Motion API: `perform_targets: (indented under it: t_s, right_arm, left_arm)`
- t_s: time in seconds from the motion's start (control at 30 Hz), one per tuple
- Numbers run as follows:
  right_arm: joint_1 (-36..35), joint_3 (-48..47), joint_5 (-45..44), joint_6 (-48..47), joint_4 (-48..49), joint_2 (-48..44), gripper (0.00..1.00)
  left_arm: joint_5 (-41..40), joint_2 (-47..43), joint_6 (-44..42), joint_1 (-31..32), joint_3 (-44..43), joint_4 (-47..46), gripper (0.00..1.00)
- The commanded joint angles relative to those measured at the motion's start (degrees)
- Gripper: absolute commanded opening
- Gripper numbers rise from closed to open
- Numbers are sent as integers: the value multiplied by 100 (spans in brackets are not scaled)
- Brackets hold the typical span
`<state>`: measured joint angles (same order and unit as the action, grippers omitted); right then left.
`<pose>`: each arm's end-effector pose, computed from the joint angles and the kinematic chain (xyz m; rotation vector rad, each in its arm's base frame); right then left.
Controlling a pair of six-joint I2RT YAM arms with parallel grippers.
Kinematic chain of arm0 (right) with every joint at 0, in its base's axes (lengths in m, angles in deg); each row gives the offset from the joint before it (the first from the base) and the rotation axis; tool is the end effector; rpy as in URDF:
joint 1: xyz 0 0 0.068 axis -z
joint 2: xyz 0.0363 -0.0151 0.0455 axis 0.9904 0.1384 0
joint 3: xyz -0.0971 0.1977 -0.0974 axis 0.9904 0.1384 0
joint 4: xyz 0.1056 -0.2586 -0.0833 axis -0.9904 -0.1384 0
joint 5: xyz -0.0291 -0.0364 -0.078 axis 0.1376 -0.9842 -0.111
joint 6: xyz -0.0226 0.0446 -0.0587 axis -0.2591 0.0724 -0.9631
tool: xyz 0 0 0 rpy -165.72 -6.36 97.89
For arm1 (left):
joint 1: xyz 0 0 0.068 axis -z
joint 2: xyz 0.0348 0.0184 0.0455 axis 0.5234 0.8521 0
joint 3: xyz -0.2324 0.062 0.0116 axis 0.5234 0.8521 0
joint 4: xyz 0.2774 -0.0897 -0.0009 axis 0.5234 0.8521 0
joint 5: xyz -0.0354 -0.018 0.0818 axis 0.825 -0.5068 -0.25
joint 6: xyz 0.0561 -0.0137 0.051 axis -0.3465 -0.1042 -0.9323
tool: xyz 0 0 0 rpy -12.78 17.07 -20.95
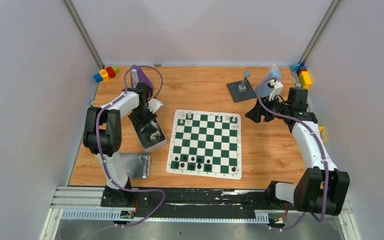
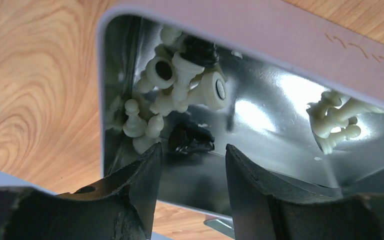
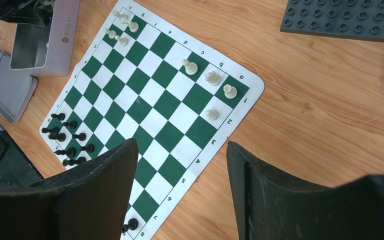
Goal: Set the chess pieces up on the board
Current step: Pick up the chess piece from the storage box.
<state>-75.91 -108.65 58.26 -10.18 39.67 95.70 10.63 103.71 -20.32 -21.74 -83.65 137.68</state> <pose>0.3170 0.0117 0.2270 -0.4449 2.1340 0.7293 0.3662 -0.0576 0.0986 1.0409 2.8344 0.1682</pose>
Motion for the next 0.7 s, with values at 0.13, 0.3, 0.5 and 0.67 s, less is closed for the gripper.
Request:
perform_targets:
  t_s: [0.13,0.3,0.5,0.67]
  right_arm:
    - [11,-190,189,27,-23,-141,66]
    - [11,-195,212,27,-30,-113,66]
    - [11,-194,204,27,-39,-122,66]
    - [11,-197,196,18,-36,-104,66]
  left_arm:
    - [-141,279,-290,-16,-132,-78,57]
    - [-107,292,-285,-16,-44,-97,53]
    - [46,174,-204,-16,-31,-134,34]
    - [356,-89,-83,-16,-175,45,26]
